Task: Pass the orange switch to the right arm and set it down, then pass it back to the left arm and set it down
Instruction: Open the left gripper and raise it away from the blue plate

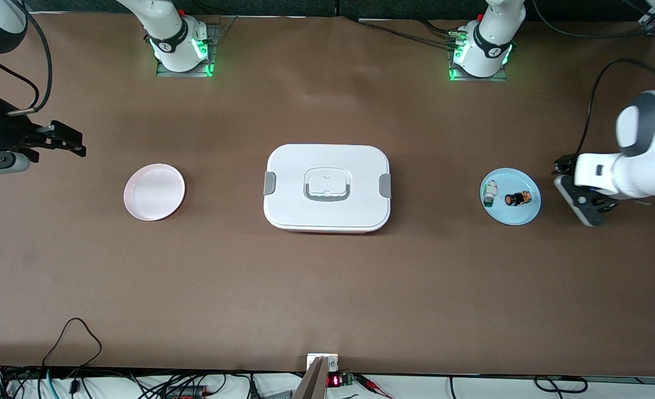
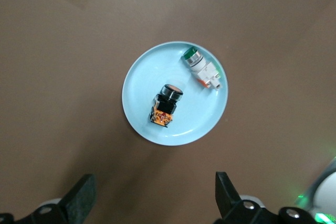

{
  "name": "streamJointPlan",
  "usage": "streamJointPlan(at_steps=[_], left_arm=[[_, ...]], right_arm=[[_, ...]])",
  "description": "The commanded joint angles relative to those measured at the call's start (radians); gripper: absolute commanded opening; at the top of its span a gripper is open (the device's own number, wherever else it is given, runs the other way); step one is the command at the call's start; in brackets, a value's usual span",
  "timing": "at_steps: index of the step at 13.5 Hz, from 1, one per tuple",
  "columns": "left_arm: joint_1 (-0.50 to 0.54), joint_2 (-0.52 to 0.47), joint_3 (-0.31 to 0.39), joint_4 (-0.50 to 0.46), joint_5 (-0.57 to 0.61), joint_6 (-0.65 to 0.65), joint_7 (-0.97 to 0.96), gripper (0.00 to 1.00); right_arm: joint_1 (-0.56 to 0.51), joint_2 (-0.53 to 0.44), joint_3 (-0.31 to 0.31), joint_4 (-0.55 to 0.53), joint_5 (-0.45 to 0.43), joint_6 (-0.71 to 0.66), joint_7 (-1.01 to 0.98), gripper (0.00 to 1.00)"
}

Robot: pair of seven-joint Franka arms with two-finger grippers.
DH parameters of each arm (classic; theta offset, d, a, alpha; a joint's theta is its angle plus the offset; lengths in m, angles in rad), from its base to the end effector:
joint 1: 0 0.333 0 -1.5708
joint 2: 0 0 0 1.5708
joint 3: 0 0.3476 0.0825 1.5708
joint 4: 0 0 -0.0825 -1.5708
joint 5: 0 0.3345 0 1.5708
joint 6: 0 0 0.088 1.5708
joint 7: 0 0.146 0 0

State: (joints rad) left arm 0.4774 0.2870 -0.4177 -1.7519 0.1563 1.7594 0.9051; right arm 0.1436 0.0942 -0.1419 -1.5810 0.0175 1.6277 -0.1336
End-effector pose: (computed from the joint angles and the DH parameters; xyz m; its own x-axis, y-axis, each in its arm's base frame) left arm 0.5527 0.0707 0.4128 0.6041 -0.7774 -0.1751 -0.7565 -0.6286 0.1806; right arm 0.5368 0.0069 0.5689 0.9899 0.1339 -0.0456 0.1336 -0.9910 -0.0103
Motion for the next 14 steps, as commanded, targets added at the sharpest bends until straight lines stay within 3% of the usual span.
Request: streamJointPlan(at_steps=[1,6,9,14], left_arm=[[0.003,0.001,-0.021,0.147,-0.038,-0.159,-0.127,1.00],[0.004,0.000,-0.041,0.325,-0.122,-0.262,-0.381,1.00],[0.003,0.000,-0.047,0.379,-0.150,-0.326,-0.538,1.00],[0.003,-0.038,-0.047,0.385,-0.199,-0.360,-0.681,1.00]], right_arm=[[-0.004,-0.002,0.002,0.007,-0.007,-0.006,0.011,1.00],[-0.004,-0.001,0.002,0.007,-0.007,0.008,0.011,1.00],[-0.004,-0.001,0.002,0.007,-0.007,0.015,0.011,1.00],[-0.004,0.001,0.002,0.007,-0.005,0.015,0.011,1.00]])
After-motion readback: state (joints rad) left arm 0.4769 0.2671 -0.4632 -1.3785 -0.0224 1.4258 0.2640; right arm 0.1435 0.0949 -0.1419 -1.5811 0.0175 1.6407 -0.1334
